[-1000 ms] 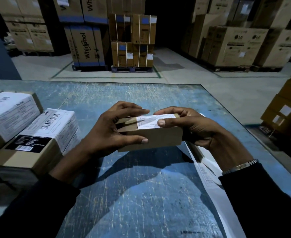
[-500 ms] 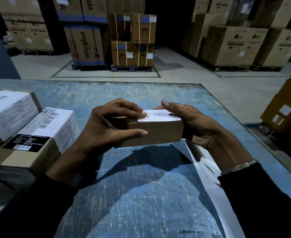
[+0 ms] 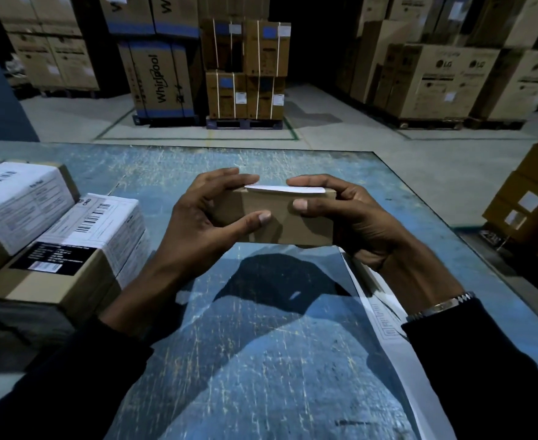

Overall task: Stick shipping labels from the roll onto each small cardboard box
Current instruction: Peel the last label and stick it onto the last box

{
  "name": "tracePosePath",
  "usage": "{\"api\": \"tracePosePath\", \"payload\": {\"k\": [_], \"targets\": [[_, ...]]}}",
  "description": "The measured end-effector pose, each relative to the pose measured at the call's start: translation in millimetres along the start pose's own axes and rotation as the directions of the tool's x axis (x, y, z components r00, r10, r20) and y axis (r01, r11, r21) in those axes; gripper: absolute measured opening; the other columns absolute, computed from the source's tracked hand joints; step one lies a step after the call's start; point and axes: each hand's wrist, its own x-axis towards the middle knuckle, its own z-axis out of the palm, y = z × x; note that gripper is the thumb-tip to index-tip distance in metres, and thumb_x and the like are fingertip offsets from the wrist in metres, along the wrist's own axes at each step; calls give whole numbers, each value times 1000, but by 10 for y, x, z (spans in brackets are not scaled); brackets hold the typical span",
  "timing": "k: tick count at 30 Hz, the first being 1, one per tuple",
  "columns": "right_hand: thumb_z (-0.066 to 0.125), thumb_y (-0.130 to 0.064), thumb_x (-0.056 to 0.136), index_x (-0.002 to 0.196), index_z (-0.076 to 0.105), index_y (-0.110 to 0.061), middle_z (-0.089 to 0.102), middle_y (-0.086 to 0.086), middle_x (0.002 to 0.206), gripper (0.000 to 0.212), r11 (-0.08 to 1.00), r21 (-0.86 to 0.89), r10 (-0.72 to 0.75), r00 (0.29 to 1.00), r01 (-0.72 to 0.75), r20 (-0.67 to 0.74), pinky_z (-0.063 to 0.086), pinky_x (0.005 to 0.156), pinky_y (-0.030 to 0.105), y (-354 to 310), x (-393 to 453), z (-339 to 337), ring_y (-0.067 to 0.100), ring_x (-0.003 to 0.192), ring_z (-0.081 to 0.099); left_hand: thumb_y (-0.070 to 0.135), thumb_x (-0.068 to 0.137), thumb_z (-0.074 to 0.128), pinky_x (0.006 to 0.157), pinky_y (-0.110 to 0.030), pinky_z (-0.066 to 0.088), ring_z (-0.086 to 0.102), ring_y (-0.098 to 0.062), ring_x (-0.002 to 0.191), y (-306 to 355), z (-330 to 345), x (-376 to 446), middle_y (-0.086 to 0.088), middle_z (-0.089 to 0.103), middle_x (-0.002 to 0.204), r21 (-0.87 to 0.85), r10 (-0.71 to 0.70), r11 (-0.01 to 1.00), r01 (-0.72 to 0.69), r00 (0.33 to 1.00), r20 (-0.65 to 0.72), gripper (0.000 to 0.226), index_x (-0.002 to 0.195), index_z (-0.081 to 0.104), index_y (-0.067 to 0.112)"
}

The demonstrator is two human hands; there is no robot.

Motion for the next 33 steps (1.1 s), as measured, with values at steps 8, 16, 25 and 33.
{"api": "tracePosePath", "payload": {"k": [8, 16, 25, 33], "targets": [[93, -16, 66, 109, 81, -23, 77, 7, 108, 45, 997, -59, -41, 999, 39, -24, 61, 78, 41, 75, 11, 112, 27, 99, 72, 83, 72, 71, 103, -45, 58, 56, -12, 131, 86, 155, -108, 10, 51, 150, -185, -336, 933, 309, 931, -141, 87, 151, 47, 54], [92, -43, 78, 98, 72, -20, 74, 0, 88, 37, 976, -108, -205, 966, 189, -161, 56, 66, 30, 141, -5, 399, 15, 81, 71, 79, 67, 81, 101, -45, 59, 64, -7, 117, 72, 238, -141, 14, 61, 126, -173, -344, 936, 308, 903, -257, 96, 150, 48, 44], [84, -35, 92, 116, 64, -15, 73, 2, 105, 36, 879, -360, -404, 889, 313, -213, 63, 72, 36, 209, -16, 424, 21, 94, 73, 73, 83, 71, 97, -51, 62, 65, -16, 119, 103, 231, -137, 0, 60, 128, -212, -315, 942, 259, 899, -303, 72, 145, 46, 46], [49, -30, 99, 132, 59, -12, 67, 0, 121, 40, 924, -178, -362, 924, 339, -119, 53, 80, 27, 233, 7, 356, 8, 99, 65, 50, 109, 51, 98, -44, 59, 59, -5, 120, 145, 211, -149, 2, 54, 139, -125, -256, 966, 227, 911, -323, 40, 147, 47, 38]]}}
